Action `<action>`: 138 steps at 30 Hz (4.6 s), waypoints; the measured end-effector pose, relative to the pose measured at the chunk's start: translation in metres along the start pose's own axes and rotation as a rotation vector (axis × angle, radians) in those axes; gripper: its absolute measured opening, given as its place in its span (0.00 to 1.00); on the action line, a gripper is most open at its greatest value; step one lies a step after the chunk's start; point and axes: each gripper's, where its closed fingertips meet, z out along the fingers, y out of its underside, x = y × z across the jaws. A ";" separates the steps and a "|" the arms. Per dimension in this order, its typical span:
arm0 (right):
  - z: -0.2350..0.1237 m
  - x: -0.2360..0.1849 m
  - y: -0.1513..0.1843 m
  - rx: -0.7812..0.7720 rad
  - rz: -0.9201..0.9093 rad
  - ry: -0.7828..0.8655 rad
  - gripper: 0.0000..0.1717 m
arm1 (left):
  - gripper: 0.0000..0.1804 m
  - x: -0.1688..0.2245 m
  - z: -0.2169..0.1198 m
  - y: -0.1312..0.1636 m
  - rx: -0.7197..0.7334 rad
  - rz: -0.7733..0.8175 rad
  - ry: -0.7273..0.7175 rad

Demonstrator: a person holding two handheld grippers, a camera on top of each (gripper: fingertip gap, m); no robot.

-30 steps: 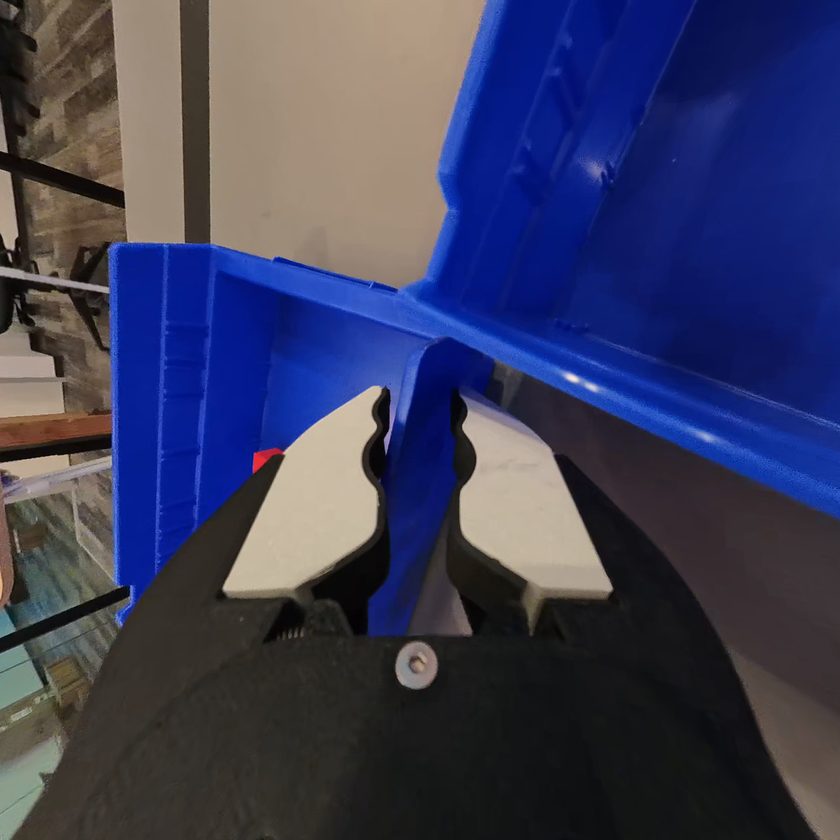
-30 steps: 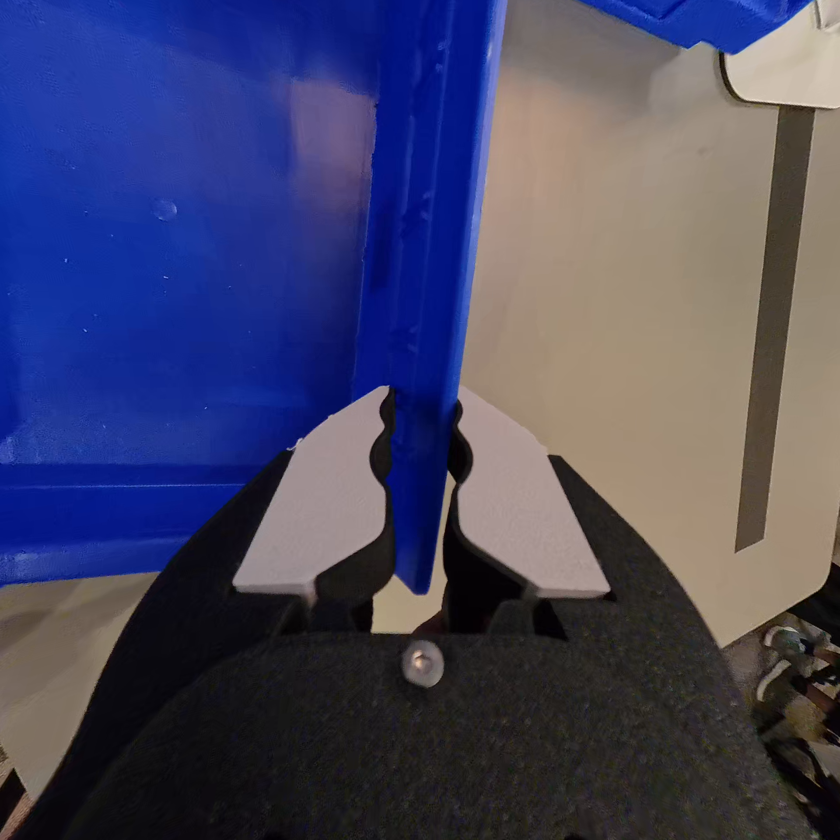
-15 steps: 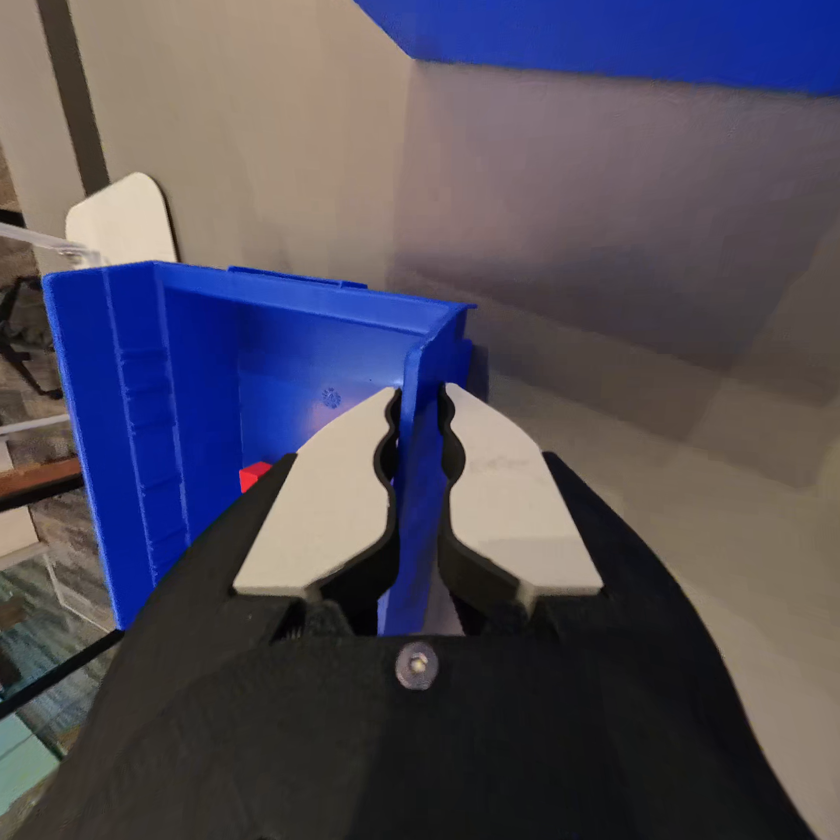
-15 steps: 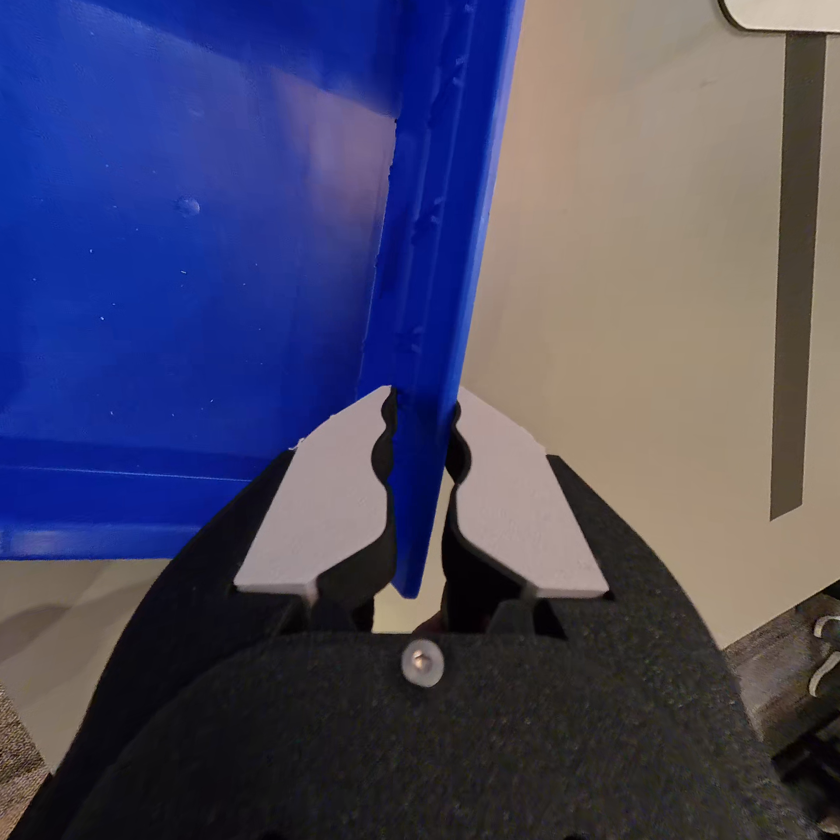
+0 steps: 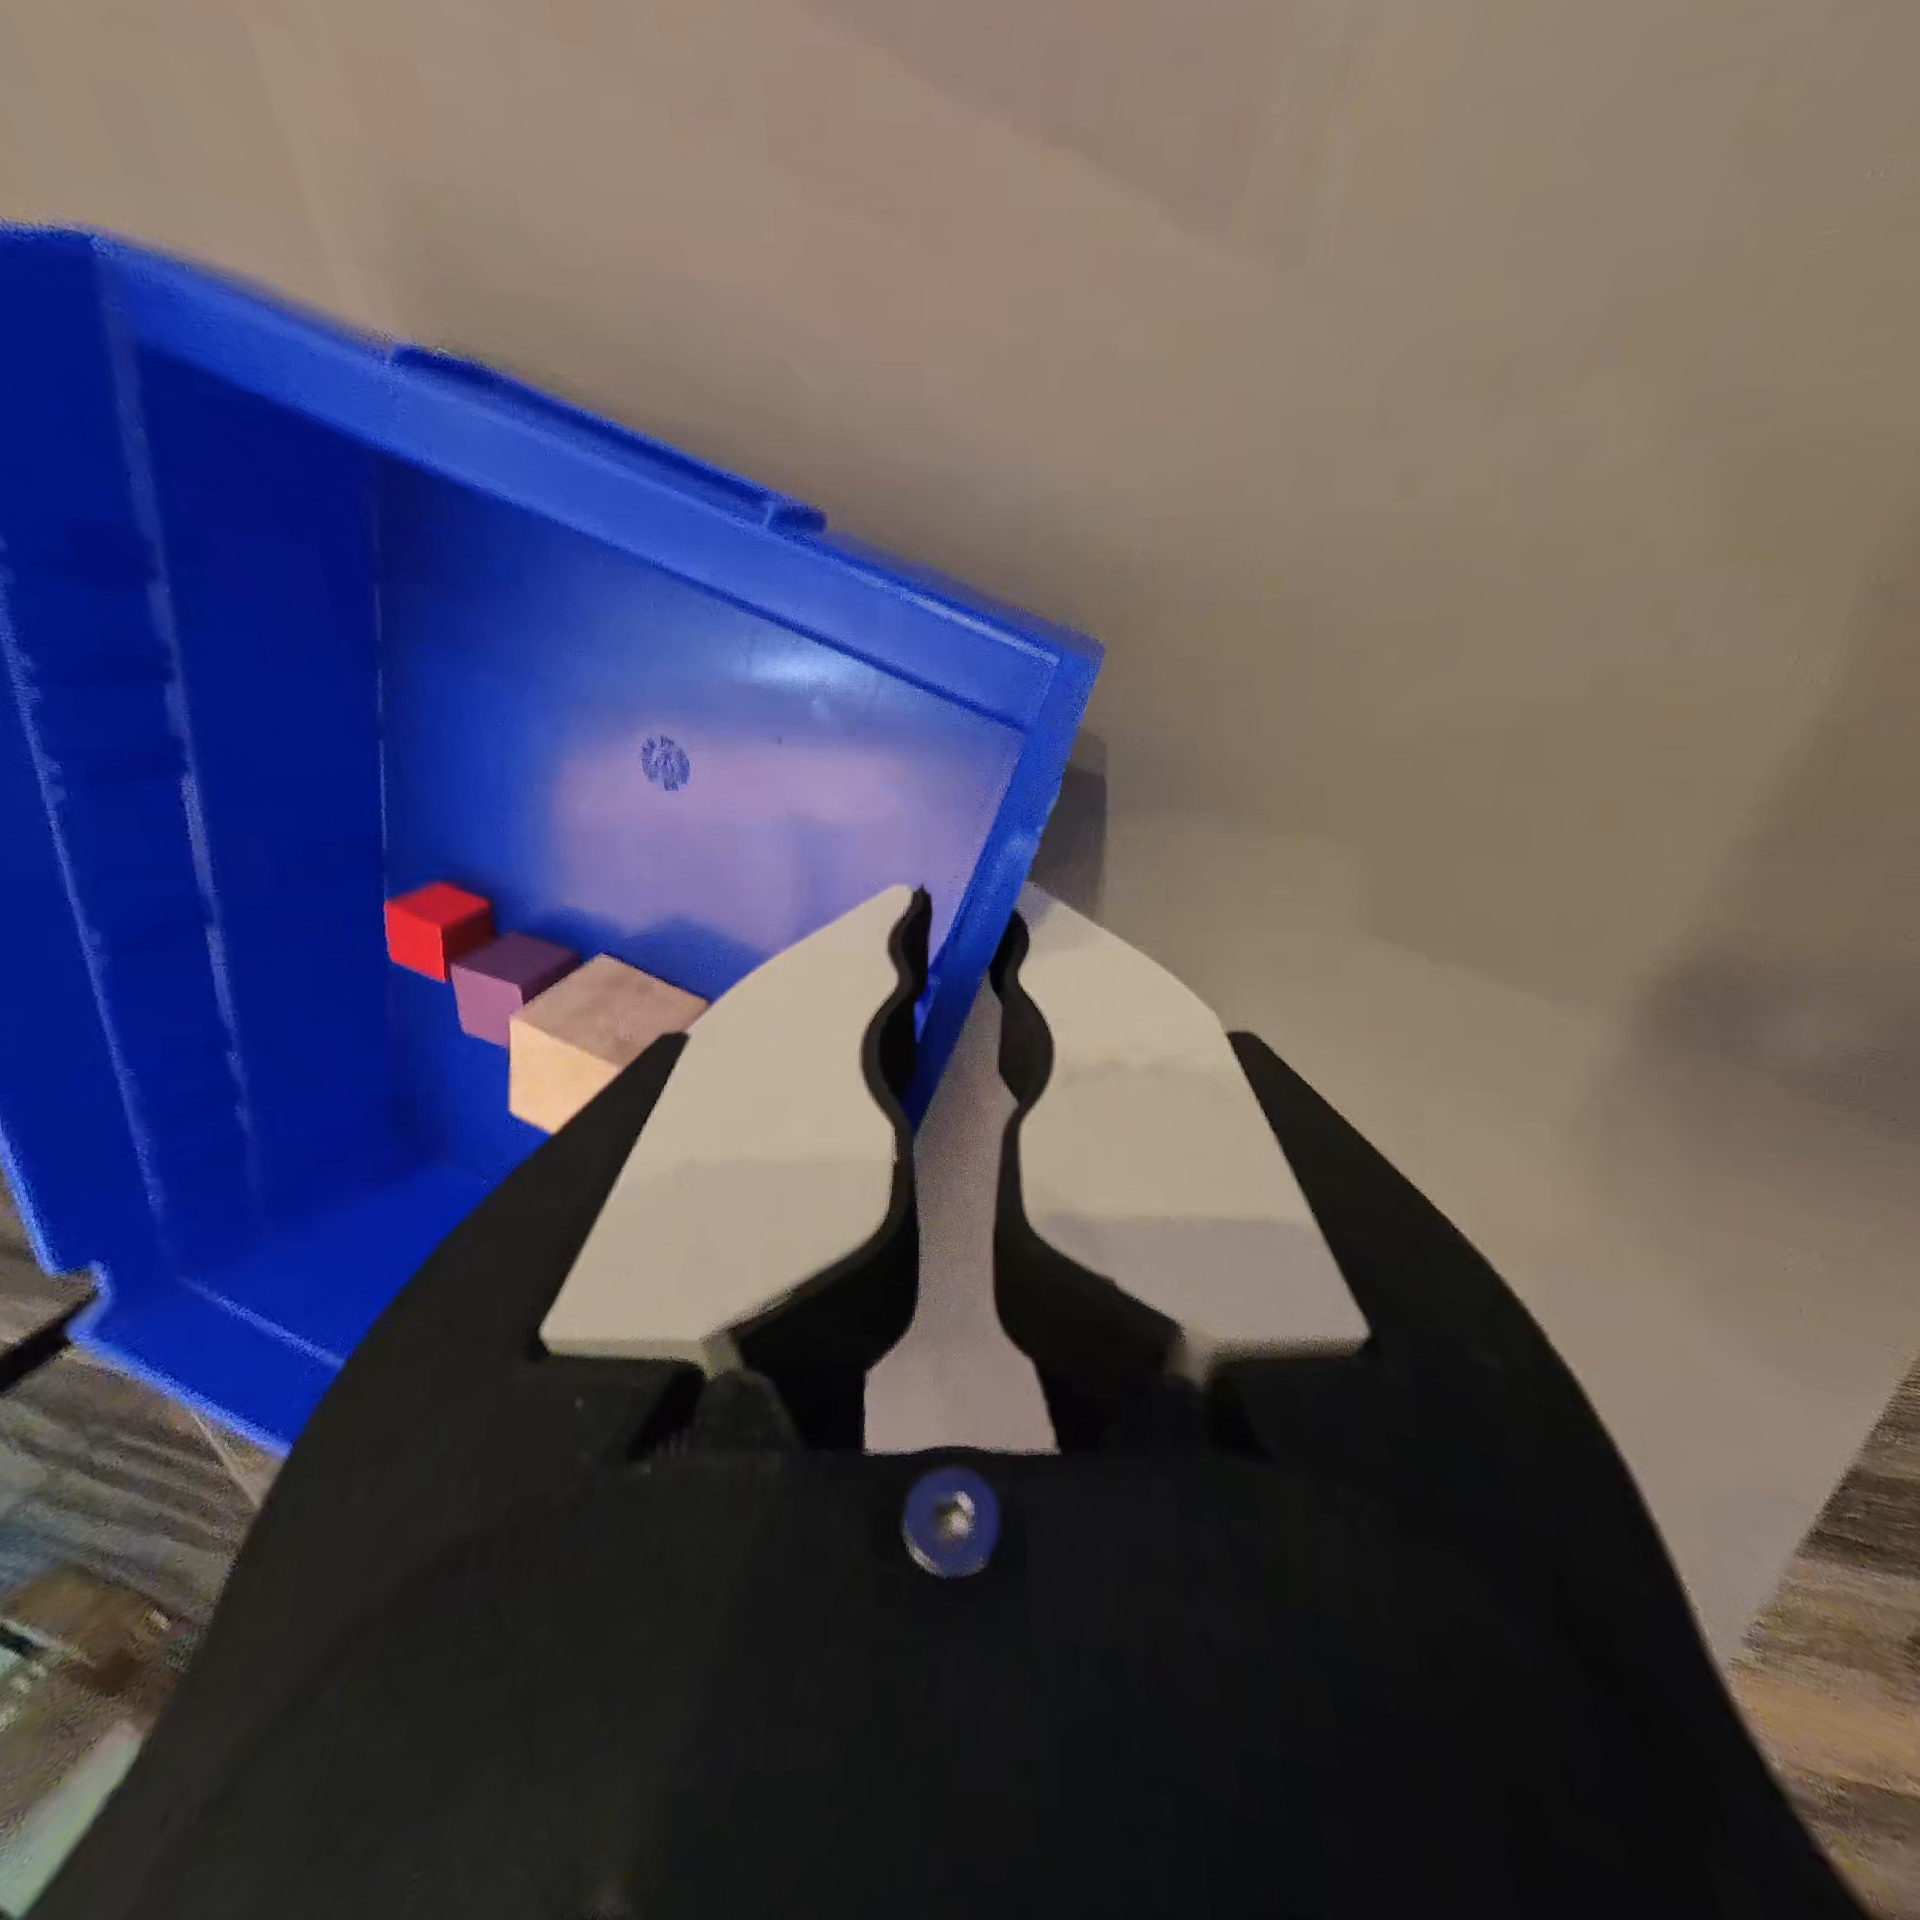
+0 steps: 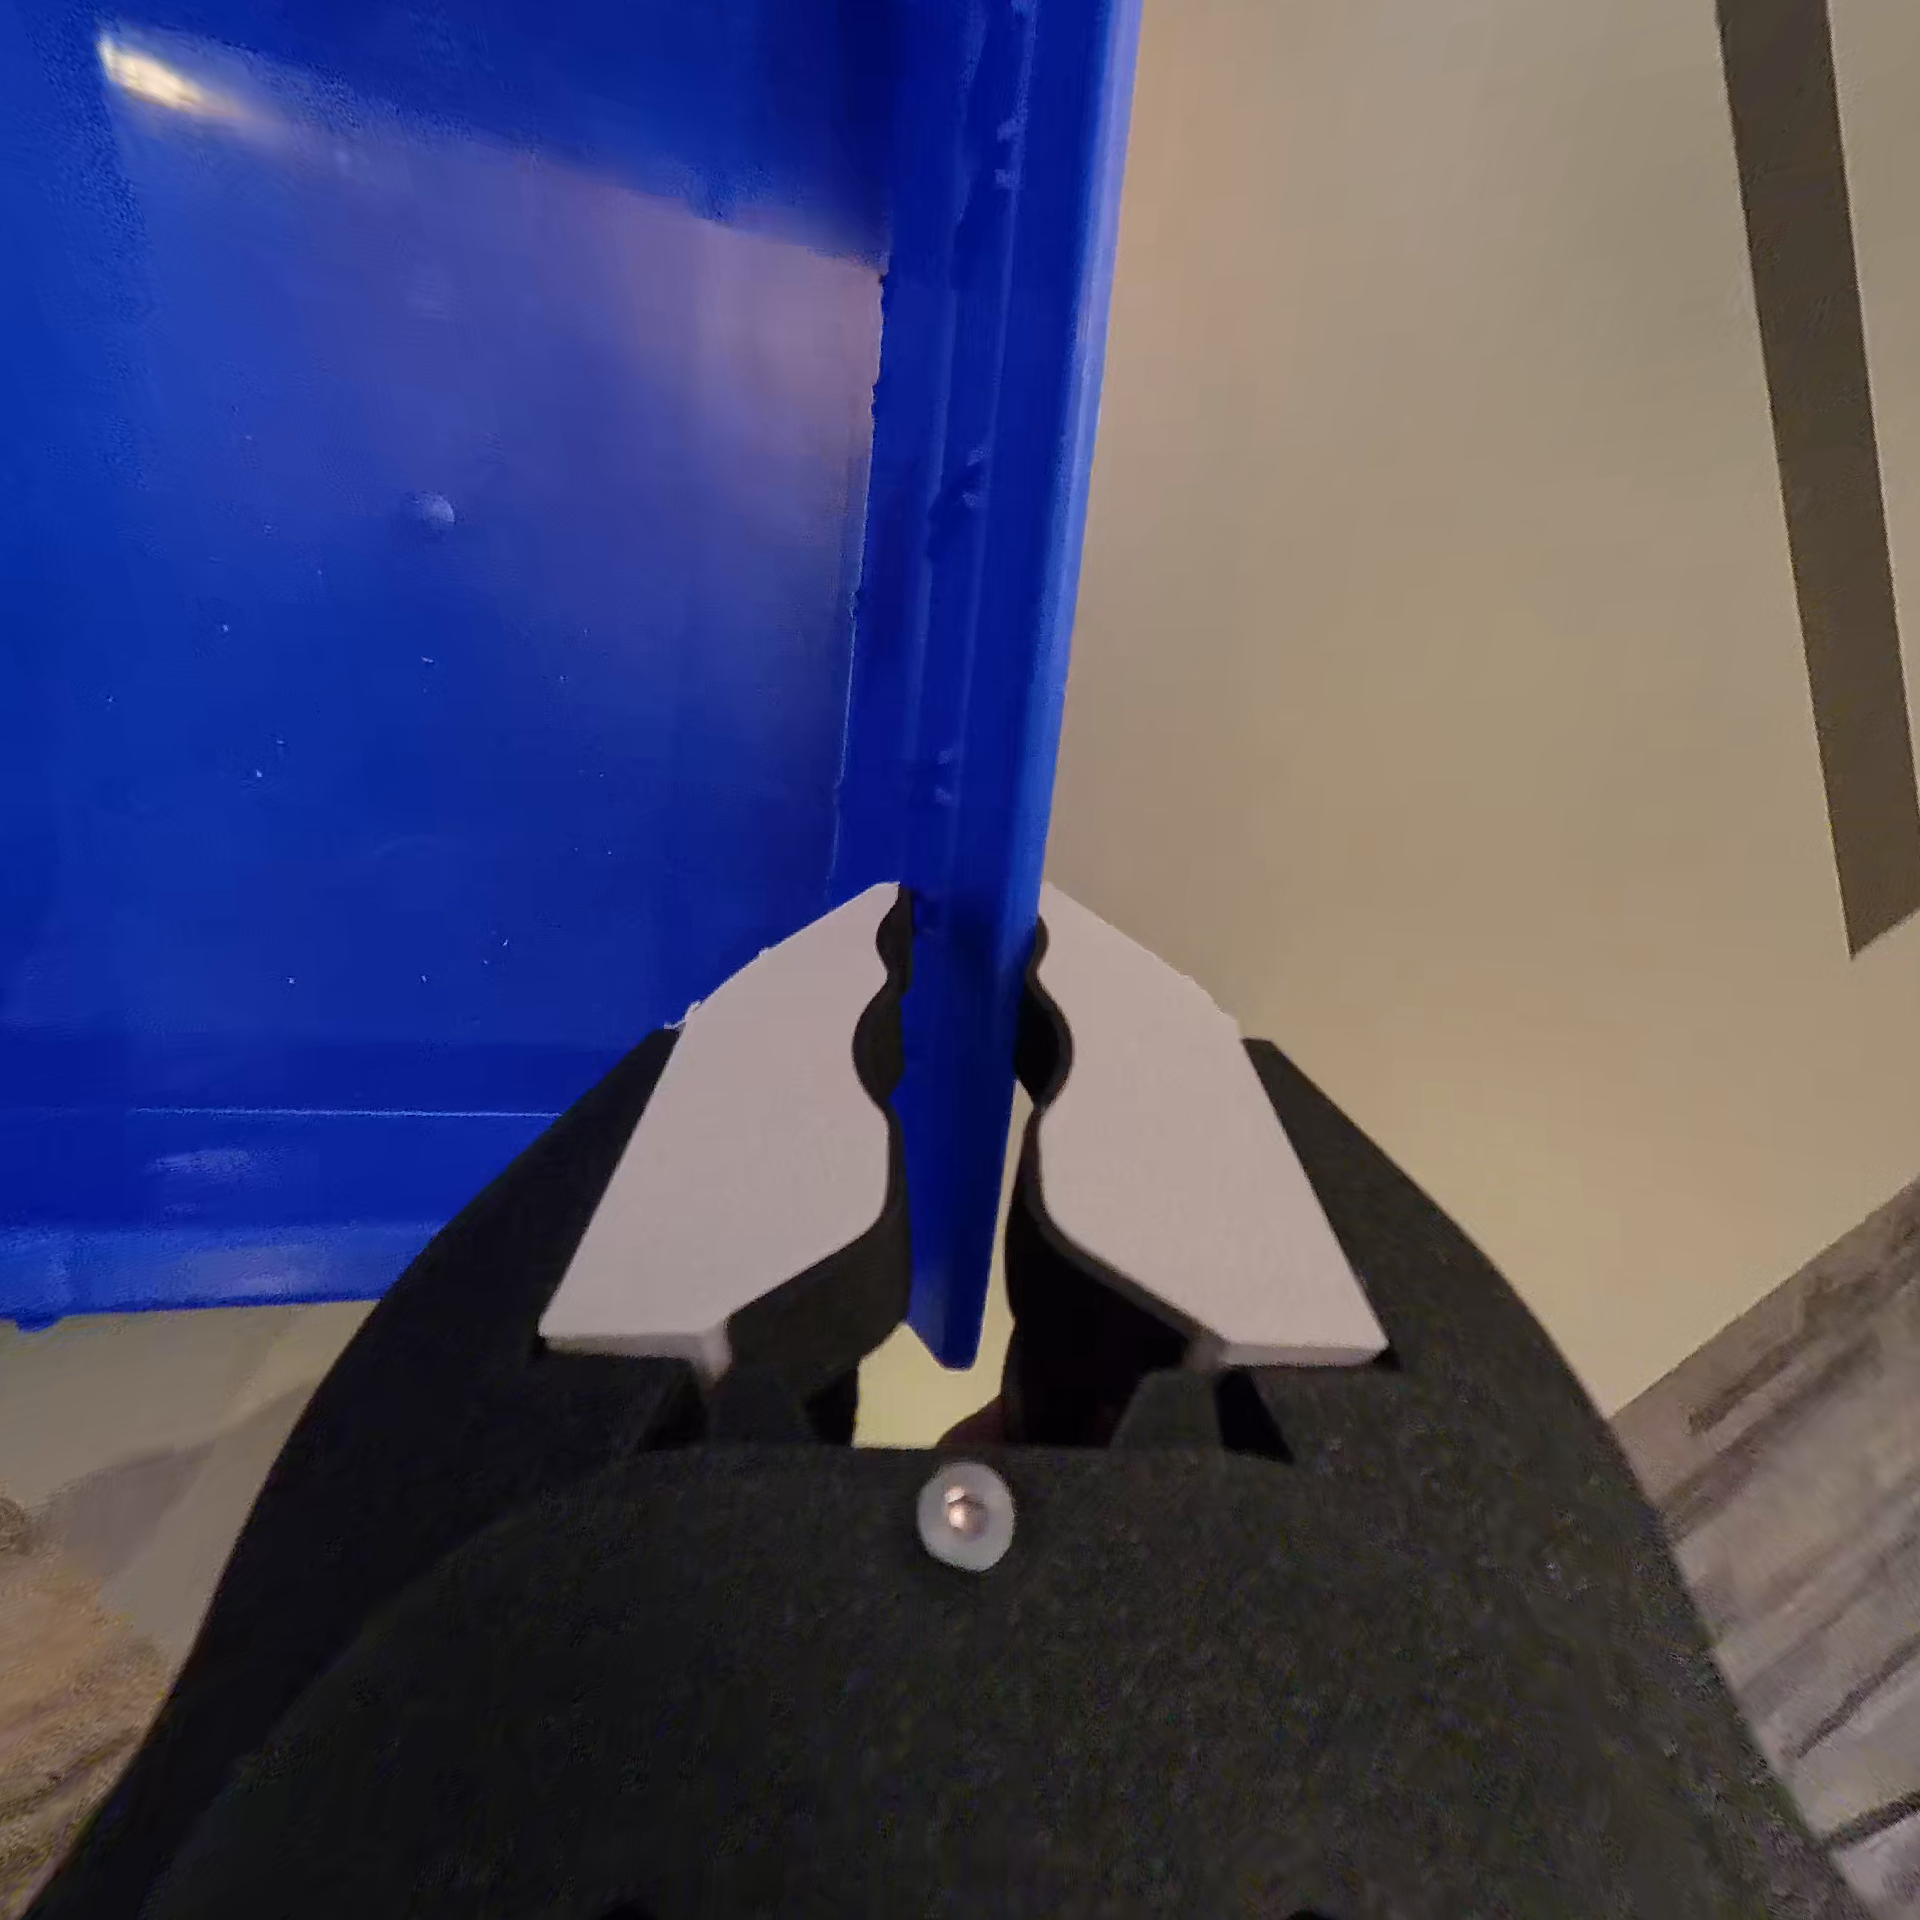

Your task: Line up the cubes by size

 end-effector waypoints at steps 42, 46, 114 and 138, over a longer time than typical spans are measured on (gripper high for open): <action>-0.051 -0.103 0.008 0.172 -0.433 -0.230 0.26 | 0.21 -0.044 0.068 -0.028 -0.383 -0.421 -0.110; -0.031 -0.114 0.026 0.046 -0.496 -0.278 0.24 | 0.21 -0.034 0.064 -0.021 -0.391 -0.353 -0.110; 0.061 0.070 0.000 0.076 -0.035 -0.132 0.13 | 0.15 -0.083 0.053 0.173 -0.558 -0.146 -0.131; 0.065 0.092 0.005 0.086 -0.027 -0.107 0.13 | 0.15 -0.092 0.056 0.172 -0.603 -0.213 -0.111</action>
